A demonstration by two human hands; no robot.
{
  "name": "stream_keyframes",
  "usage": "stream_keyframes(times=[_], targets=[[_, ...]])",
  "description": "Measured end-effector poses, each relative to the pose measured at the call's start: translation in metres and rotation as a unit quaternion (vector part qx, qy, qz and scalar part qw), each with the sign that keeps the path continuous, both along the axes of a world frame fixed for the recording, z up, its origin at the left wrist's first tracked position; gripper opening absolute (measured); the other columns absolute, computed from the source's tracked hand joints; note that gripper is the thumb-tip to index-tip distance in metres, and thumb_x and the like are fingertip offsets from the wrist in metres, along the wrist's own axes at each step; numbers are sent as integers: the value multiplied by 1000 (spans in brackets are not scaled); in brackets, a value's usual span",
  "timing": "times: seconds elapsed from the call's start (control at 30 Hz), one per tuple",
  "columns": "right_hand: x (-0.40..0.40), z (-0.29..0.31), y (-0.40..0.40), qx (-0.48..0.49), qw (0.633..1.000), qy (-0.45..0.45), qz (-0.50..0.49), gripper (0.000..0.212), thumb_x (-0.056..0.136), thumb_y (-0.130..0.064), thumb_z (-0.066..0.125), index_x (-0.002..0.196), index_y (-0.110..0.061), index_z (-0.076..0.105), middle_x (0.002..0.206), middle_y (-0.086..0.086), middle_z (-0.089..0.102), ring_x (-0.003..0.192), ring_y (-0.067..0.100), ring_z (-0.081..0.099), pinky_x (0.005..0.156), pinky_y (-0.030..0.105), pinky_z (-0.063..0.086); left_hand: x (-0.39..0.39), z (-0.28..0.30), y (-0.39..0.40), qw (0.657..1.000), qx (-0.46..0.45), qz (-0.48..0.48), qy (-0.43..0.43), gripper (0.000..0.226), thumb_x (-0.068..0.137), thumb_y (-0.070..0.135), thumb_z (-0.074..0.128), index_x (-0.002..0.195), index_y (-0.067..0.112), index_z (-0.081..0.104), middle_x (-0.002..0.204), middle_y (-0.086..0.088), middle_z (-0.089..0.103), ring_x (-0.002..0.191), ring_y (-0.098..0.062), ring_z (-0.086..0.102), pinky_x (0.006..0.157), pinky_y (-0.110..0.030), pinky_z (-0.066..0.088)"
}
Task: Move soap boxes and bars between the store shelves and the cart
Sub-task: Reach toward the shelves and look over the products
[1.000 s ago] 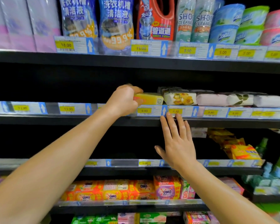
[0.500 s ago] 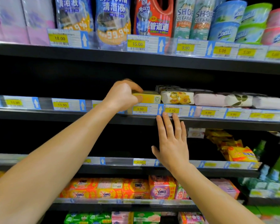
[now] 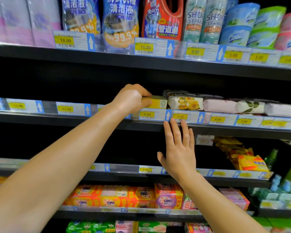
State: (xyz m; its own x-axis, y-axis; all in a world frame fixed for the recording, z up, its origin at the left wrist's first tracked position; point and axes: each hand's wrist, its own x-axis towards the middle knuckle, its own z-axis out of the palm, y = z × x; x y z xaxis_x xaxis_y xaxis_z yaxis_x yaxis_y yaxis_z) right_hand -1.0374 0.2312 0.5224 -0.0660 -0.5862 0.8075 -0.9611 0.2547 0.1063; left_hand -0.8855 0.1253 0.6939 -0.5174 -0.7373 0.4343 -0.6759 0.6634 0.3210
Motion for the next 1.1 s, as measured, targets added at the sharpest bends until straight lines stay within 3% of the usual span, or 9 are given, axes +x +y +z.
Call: stream_keyframes(times=[0.17, 0.4, 0.53, 1.1], targets=[[0, 0, 1, 2, 1000, 2, 1, 109, 71, -41, 81, 157, -15, 18, 163, 11, 22, 151, 37, 10, 120, 54, 14, -1, 5, -4, 999, 14, 0, -37, 46, 94, 40, 62, 138, 31, 54, 140, 2, 54, 123, -19, 54, 94, -26, 41], [2, 1, 2, -3, 1000, -6, 5, 104, 73, -39, 79, 156, -14, 22, 162, 10, 25, 151, 37, 12, 120, 55, 17, -1, 9, -13, 997, -28, -1, -76, 45, 96, 40, 59, 138, 28, 54, 143, 1, 50, 134, -22, 40, 105, -32, 37], [4, 2, 4, 5, 1000, -13, 2, 106, 71, -38, 80, 156, -15, 22, 162, 10, 25, 151, 37, 12, 120, 56, 20, -7, 14, -16, 995, -21, 4, -99, 43, 97, 38, 57, 138, 26, 54, 142, -1, 51, 131, -24, 44, 104, -33, 39], [24, 19, 16, 59, 996, -58, -38, 96, 77, -44, 76, 154, -14, 27, 161, 10, 27, 150, 37, 16, 118, 55, 27, -11, 8, -28, 999, 6, -12, -46, 47, 92, 46, 60, 135, 28, 56, 138, -2, 55, 123, -23, 51, 100, -35, 47]])
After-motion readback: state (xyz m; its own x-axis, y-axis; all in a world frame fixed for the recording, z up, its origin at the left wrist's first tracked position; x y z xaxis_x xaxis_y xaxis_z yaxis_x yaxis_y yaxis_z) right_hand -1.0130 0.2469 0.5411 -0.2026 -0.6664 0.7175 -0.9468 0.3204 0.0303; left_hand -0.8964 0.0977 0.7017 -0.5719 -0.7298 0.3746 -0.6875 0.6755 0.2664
